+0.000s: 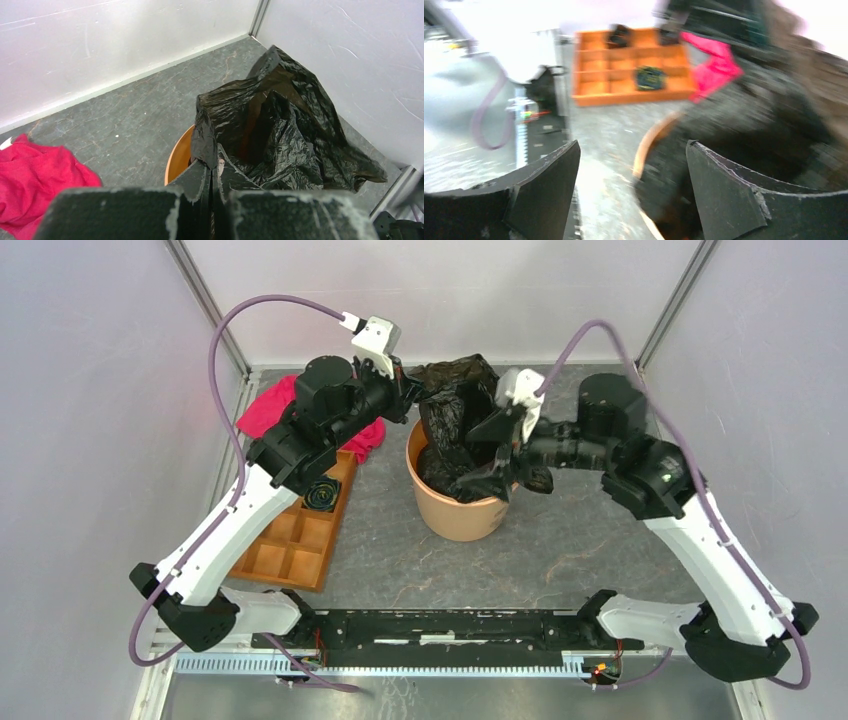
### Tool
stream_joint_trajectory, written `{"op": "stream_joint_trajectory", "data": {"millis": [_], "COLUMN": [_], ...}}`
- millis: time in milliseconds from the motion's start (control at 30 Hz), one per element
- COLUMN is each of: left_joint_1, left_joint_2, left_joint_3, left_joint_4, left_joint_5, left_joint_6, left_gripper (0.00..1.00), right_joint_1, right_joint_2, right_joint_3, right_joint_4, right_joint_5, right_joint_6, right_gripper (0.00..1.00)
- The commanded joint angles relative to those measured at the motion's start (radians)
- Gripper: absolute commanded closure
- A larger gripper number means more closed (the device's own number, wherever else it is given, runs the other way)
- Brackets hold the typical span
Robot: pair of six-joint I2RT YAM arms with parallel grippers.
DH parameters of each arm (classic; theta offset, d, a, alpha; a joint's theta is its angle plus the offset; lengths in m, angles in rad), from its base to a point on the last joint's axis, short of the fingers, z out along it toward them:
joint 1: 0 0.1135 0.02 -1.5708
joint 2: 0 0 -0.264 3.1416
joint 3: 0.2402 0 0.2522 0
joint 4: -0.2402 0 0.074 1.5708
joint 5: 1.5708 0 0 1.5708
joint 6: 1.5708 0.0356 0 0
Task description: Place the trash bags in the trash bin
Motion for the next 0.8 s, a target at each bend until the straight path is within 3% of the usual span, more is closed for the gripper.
{"op": "stream_joint_trajectory", "data": {"millis": [0, 67, 133, 200, 300, 367, 533, 767], "left_joint_1": [0.004, 0.004, 0.004, 0.004, 0.004, 0.004, 0.004, 0.004], "left_joint_2": [0.0, 0.001, -0.008, -0.022, -0.056, -0.072, -0.084, -0.092], "left_joint_3": [0.03, 0.029, 0.021, 0.014, -0.009, -0.025, -0.058, -0.114], "left_joint_4": [0.014, 0.013, 0.015, 0.014, 0.01, 0.01, 0.026, 0.033], "left_joint_5": [0.031, 0.031, 0.031, 0.03, 0.014, 0.0, -0.02, -0.117], "left_joint_6": [0.049, 0.044, 0.039, 0.041, 0.046, 0.048, 0.036, 0.005], "left_gripper": [0.98, 0.98, 0.98, 0.98, 0.98, 0.98, 0.98, 0.98], "right_joint_1": [0.157, 0.241, 0.273, 0.274, 0.275, 0.274, 0.274, 0.274], "right_joint_2": [0.023, 0.049, 0.108, 0.173, 0.208, 0.207, 0.213, 0.276], "right_joint_3": [-0.121, -0.161, -0.146, -0.093, -0.126, -0.183, -0.298, -0.294], "right_joint_4": [0.246, 0.288, 0.234, 0.135, 0.087, 0.111, 0.199, 0.239], "right_joint_5": [-0.334, -0.209, -0.066, 0.193, 0.574, 0.738, 0.93, 0.786], "right_joint_6": [0.106, 0.094, 0.065, 0.044, 0.044, 0.05, 0.042, 0.084], "right_gripper": [0.16, 0.15, 0.27, 0.52, 0.81, 0.91, 0.91, 0.8]}}
